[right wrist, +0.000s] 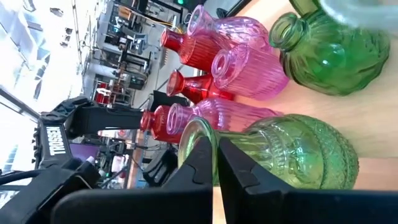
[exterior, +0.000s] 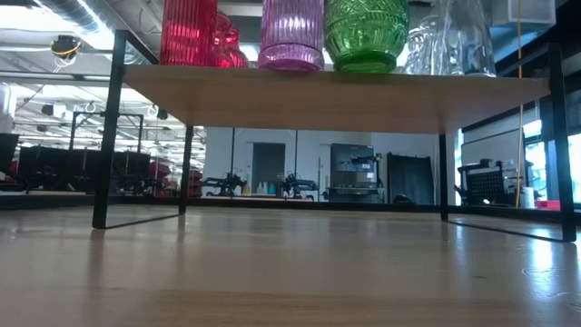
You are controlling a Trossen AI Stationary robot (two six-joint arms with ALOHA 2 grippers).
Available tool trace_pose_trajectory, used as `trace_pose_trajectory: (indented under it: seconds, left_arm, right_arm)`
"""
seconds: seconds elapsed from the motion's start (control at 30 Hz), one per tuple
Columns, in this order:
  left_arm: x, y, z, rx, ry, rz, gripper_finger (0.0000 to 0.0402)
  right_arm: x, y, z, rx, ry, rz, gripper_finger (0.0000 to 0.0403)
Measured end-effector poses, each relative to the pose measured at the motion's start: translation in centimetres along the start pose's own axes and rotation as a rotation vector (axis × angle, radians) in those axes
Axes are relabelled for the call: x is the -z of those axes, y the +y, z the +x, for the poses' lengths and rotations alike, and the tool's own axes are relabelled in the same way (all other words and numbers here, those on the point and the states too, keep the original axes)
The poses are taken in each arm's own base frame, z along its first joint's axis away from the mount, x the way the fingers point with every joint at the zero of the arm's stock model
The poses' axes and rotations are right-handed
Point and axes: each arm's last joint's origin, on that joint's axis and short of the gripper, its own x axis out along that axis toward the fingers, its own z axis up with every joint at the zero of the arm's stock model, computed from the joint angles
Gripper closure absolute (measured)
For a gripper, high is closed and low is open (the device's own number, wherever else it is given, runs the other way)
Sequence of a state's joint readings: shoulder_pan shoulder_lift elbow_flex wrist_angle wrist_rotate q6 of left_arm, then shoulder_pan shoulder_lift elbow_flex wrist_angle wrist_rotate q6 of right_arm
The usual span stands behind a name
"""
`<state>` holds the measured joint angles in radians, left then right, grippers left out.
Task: Sort vases onto shelf
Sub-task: Put the green vase on the shelf aligned with the other green vases
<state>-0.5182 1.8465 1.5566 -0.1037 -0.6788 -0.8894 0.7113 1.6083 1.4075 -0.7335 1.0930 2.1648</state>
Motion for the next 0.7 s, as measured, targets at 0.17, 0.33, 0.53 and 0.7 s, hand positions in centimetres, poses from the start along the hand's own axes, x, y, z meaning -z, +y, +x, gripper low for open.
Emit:
trace_pose_trajectory:
  seconds: [0.17,0.33,0.53,0.7]
  left_arm:
    - [0.1,0.0,0.0,0.004,0.017,0.006,0.0402]
    - [-0.2,0.4,0.3,-0.01,0.018,0.01,0.0402]
    - [-0.5,0.8,0.7,-0.015,0.027,0.008,0.0402]
    - [-0.7,0.9,0.9,-0.011,0.033,0.004,0.0402]
  right_arm:
    - [-0.7,0.0,-0.3,0.018,-0.004,-0.032,0.0403]
    - [-1.0,-0.1,-0.4,0.03,-0.005,-0.052,0.0403]
    - [-1.3,-0.1,-0.4,0.037,-0.012,-0.064,0.0403]
    - [-2.1,-0.1,-0.7,0.052,-0.011,-0.09,0.0403]
